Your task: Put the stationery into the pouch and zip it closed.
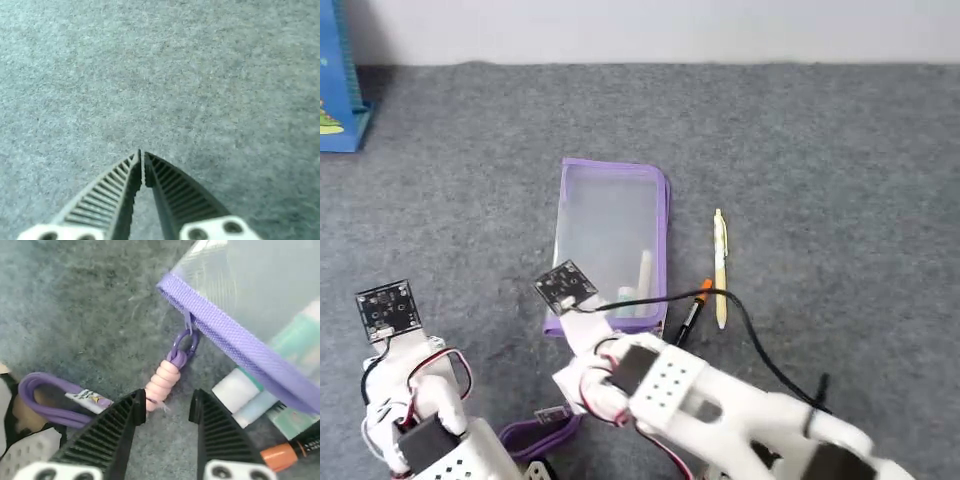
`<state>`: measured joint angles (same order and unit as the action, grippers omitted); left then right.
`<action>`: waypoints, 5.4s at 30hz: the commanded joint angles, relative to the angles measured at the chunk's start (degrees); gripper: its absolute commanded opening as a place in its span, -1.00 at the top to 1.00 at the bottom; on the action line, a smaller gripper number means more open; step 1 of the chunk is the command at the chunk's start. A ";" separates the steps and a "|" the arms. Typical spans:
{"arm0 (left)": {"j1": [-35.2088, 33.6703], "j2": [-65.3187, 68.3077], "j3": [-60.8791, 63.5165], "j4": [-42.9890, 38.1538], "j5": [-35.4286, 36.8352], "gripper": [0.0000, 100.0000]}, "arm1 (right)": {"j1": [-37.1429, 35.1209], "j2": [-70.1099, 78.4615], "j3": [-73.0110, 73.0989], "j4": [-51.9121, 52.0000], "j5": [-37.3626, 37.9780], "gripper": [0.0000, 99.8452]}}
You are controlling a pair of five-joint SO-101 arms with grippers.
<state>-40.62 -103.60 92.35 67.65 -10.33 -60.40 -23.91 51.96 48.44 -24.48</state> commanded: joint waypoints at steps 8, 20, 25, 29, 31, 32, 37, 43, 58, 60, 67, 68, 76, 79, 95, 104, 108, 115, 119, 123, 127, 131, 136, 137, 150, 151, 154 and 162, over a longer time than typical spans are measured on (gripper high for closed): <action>-0.44 -0.70 0.48 -1.58 -0.53 0.97 | -0.22 20.97 -11.78 -0.84 -3.34 0.72; -0.35 -0.70 0.48 -1.41 -0.44 0.97 | 3.65 14.90 -10.90 2.15 2.37 0.99; 0.88 -0.70 0.48 -1.41 -0.35 0.97 | 5.49 7.43 -10.90 7.60 3.52 0.98; 5.54 -0.70 0.48 -1.41 -0.35 0.97 | 8.40 2.15 -10.81 10.59 4.84 0.98; 7.21 -0.70 0.48 -1.32 -0.35 0.97 | 9.10 0.13 -10.64 11.47 8.09 0.98; 8.35 -0.70 0.48 -1.32 -0.35 0.97 | 9.19 -0.84 -10.29 11.47 9.41 0.98; 18.73 -0.70 0.48 -1.67 -0.70 0.97 | 9.19 -5.67 -6.07 11.03 10.73 0.98; 28.31 -0.70 -0.84 -1.41 -1.93 0.97 | 10.51 -11.65 -3.25 11.03 10.55 0.98; 38.95 -0.70 -2.77 2.02 6.15 0.42 | 13.05 -28.53 2.11 10.95 7.38 0.98; 41.49 -0.70 -3.12 2.02 8.62 0.42 | 12.97 -31.60 3.25 10.95 6.42 0.98; 46.15 -0.70 -3.91 2.02 9.85 0.42 | 12.97 -40.40 11.34 4.79 6.51 0.98; 46.15 -0.79 -3.91 1.93 9.85 0.42 | 12.97 -41.19 12.31 3.91 6.51 0.98; 47.56 -0.79 -6.37 5.01 9.41 0.42 | 12.97 -43.47 13.80 3.03 6.51 0.98; 47.56 -0.79 -6.81 5.71 9.41 0.42 | 13.05 -43.47 13.89 2.95 6.51 0.98; 52.22 -0.70 -6.46 2.46 9.49 0.42 | 12.97 -43.38 14.68 2.77 6.51 0.98; 52.13 -0.70 -0.13 -6.07 9.49 0.42 | 12.88 -44.00 14.68 3.30 6.51 0.98; 52.13 -0.70 1.80 -8.70 9.67 0.42 | 12.88 -44.00 14.68 3.30 6.51 0.98; 52.13 -0.70 1.80 -8.62 9.58 0.48 | 12.88 -44.00 14.68 3.38 6.59 0.98; 52.13 -0.70 1.80 -8.70 9.41 0.60 | 12.88 -44.09 14.59 3.65 6.59 0.98; 52.13 -0.70 1.80 -8.70 9.41 0.65 | 12.88 -44.09 12.66 6.46 6.51 0.98; 52.13 -0.70 1.89 -8.70 9.41 0.65 | 12.88 -44.09 11.16 9.01 6.51 0.98; 52.22 -0.70 3.30 -10.11 9.41 0.68 | 12.88 -44.09 11.16 9.01 6.51 0.98; 51.43 -0.70 3.38 -12.48 9.41 0.98 | 13.32 -44.09 11.08 9.01 6.77 0.98; 50.20 -0.70 3.38 -12.57 9.41 0.97 | 13.32 -44.18 11.08 9.01 6.77 0.98; 42.02 -0.70 0.22 -12.40 12.22 0.98 | 30.11 -58.07 11.25 9.10 10.20 0.98; 40.97 -0.70 0.13 -12.40 12.57 0.98 | 31.43 -58.68 11.25 9.10 10.20 0.98; 38.95 -0.70 -1.01 -12.22 12.75 0.98 | 34.15 -59.65 11.25 8.66 11.16 0.98; 38.15 -0.70 -2.42 -9.85 13.45 0.98 | 35.03 -59.65 11.43 6.99 11.78 0.98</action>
<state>-1.23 -103.60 93.41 57.19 2.51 -27.08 -82.55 67.25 57.05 -13.41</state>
